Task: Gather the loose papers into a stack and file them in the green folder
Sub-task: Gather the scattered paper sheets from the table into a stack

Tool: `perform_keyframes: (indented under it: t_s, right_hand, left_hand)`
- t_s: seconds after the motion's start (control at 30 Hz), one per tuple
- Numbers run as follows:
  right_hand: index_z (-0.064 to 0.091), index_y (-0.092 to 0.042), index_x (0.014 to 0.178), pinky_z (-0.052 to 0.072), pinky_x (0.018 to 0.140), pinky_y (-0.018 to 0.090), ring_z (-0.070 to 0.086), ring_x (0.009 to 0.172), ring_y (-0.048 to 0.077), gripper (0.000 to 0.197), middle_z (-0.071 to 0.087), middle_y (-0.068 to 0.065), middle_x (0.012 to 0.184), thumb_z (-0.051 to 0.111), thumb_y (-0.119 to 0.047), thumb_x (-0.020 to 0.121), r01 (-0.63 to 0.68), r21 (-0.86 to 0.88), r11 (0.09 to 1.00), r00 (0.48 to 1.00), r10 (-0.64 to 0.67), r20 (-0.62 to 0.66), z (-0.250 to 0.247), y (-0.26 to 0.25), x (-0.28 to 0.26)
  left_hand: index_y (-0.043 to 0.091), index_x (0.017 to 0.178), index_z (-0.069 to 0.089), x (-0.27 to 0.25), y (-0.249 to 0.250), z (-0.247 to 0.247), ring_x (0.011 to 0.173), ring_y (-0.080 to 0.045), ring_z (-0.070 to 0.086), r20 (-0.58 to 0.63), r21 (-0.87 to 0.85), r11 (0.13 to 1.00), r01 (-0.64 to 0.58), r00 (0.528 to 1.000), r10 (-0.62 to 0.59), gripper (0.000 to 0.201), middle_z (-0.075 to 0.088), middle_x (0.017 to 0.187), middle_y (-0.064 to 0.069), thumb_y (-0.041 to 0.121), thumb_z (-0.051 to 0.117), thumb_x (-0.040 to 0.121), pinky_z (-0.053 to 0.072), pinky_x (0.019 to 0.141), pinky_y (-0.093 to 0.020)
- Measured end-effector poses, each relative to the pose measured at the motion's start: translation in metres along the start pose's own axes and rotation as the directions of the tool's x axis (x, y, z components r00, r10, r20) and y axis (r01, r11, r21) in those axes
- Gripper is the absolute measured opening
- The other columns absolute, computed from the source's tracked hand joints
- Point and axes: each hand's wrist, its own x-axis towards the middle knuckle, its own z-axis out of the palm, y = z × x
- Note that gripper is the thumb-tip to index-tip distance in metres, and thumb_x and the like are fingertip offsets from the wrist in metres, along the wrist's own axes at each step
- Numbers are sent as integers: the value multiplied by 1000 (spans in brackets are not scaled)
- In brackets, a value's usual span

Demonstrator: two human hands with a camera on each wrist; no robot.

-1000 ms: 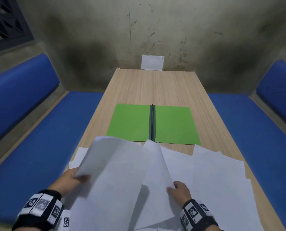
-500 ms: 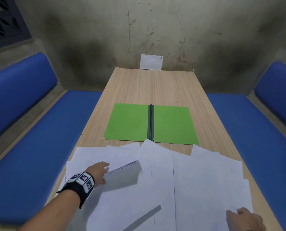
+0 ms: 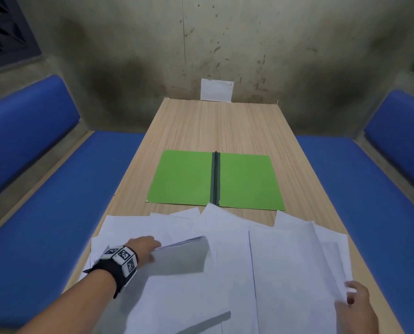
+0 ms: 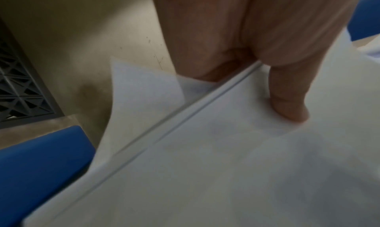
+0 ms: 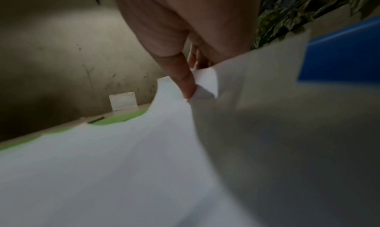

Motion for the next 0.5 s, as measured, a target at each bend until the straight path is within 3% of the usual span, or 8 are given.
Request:
perform_keyframes:
  t_s: [0.07, 0.13, 0.2, 0.27, 0.37, 0.43, 0.5]
  right_hand:
    - [45, -2, 133, 34, 50, -2, 46, 72, 29, 54, 53, 20, 87, 50, 17, 83, -3, 27, 1000, 994, 0, 105, -3, -1, 2]
    - [50, 4, 129, 38, 51, 3, 46, 74, 29, 47, 58, 23, 89, 46, 19, 84, -27, 23, 999, 983, 22, 184, -5, -4, 3]
    - [59, 7, 117, 43, 65, 20, 52, 83, 29, 37, 64, 23, 96, 45, 17, 84, -16, -71, 997, 957, 36, 286, 0, -6, 2]
    - [62, 7, 111, 39, 68, 31, 54, 86, 28, 35, 64, 21, 98, 43, 18, 83, -45, -141, 989, 913, 98, 395, 7, -6, 0]
    - [60, 0, 103, 38, 76, 31, 54, 88, 25, 20, 64, 18, 102, 59, 4, 83, -105, -196, 975, 873, 185, 451, 19, -9, -9]
    - [55, -5, 100, 37, 77, 31, 53, 91, 23, 28, 59, 13, 100, 73, -10, 79, -116, -193, 974, 872, 193, 450, 26, -9, -13]
    - [51, -5, 98, 37, 74, 31, 51, 91, 24, 36, 55, 12, 97, 77, -12, 74, -120, -198, 973, 880, 196, 433, 30, -12, -18]
  left_hand:
    - [16, 135, 37, -5, -4, -8, 124, -25, 47, 0, -157, 987, -16, 1000, 16, 48, 49, 136, -10, 16, 48, 89, 38, 95, -28]
    - [19, 134, 34, -12, -8, -19, 115, -26, 54, 8, -246, 969, -7, 1000, 10, 50, 54, 130, -11, 14, 51, 88, 41, 84, -27]
    - [17, 134, 41, -20, -11, -32, 120, -22, 52, 31, -190, 982, 23, 999, -18, 48, 53, 133, -6, 18, 53, 88, 41, 92, -26]
    - [15, 126, 52, -28, -17, -44, 120, -19, 53, 37, -145, 988, 61, 998, -56, 39, 56, 132, -3, 22, 54, 88, 41, 94, -24]
    - [19, 123, 55, -41, -27, -61, 117, -17, 53, 23, -214, 973, 89, 996, -86, 34, 57, 128, -1, 24, 52, 89, 41, 92, -24]
    - [20, 125, 53, -49, -34, -72, 116, -18, 53, -21, -290, 954, 76, 996, -86, 34, 57, 128, -1, 22, 51, 91, 40, 92, -24]
    - [22, 125, 52, -56, -41, -80, 113, -17, 53, -70, -385, 922, 47, 994, -80, 35, 57, 125, 0, 21, 52, 91, 39, 91, -24]
